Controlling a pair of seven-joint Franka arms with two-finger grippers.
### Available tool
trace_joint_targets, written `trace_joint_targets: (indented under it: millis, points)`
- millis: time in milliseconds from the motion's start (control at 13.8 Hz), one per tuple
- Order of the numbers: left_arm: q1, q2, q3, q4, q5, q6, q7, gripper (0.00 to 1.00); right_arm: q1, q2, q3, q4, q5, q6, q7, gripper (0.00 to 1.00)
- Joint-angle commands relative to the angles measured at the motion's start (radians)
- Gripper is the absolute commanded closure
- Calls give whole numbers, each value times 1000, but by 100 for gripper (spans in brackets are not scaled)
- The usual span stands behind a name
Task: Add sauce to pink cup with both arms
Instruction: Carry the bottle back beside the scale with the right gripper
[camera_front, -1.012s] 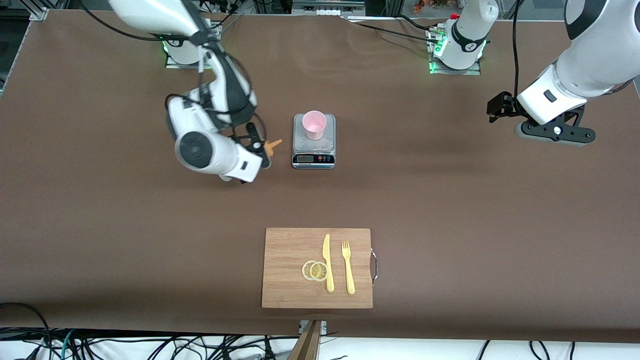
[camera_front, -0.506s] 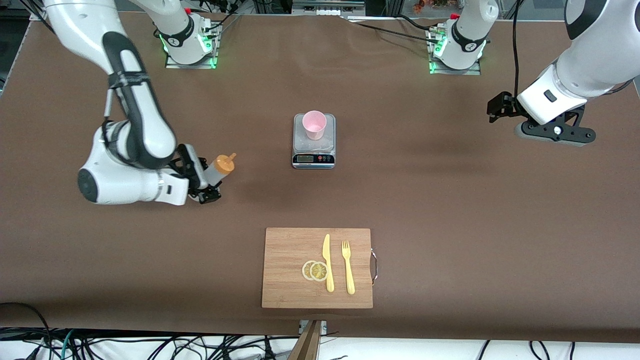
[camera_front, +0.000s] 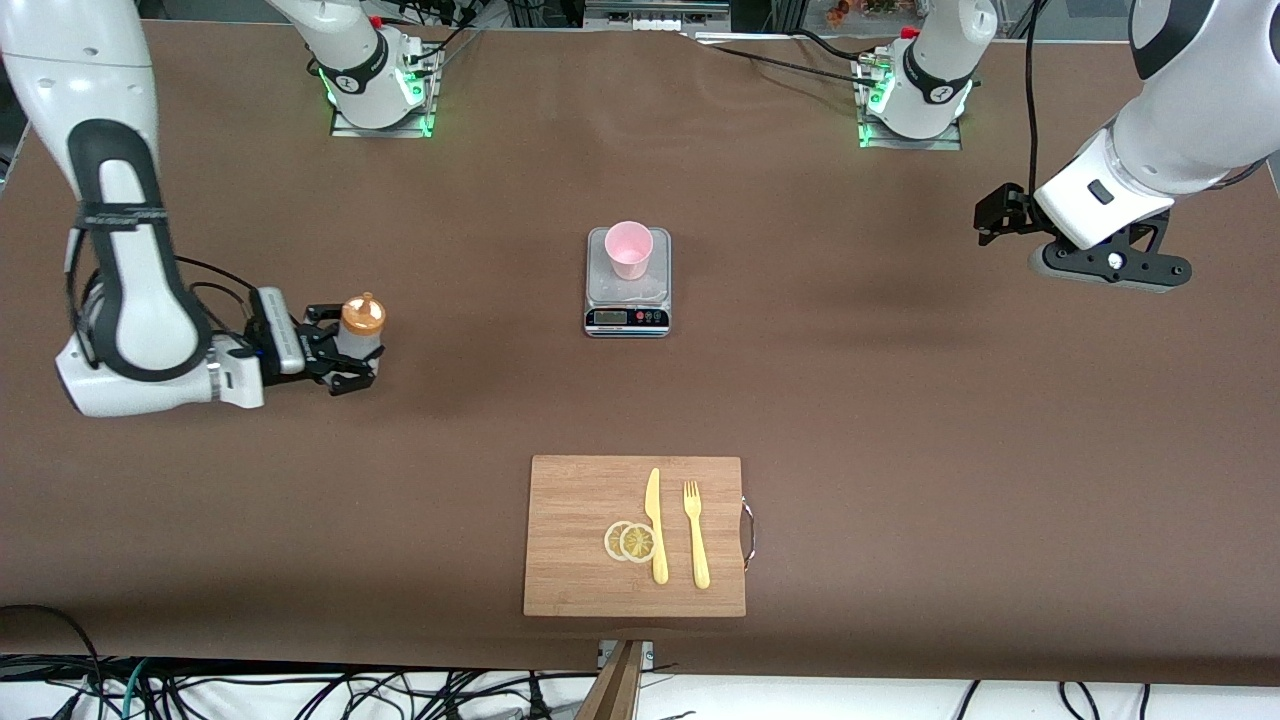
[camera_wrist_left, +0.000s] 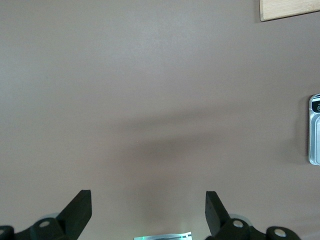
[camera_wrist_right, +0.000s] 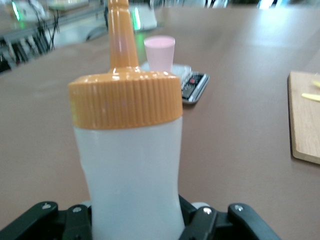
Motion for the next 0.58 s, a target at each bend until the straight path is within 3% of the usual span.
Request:
trace_joint_targets:
  millis: [0,506]
  points:
    - [1,11,2,30,-22,-25,11,0,-82,50,19,1,50,-86,-51,100]
    - [1,11,2,30,-22,-25,11,0,-186,122,20,-47,119,-171,-83,100]
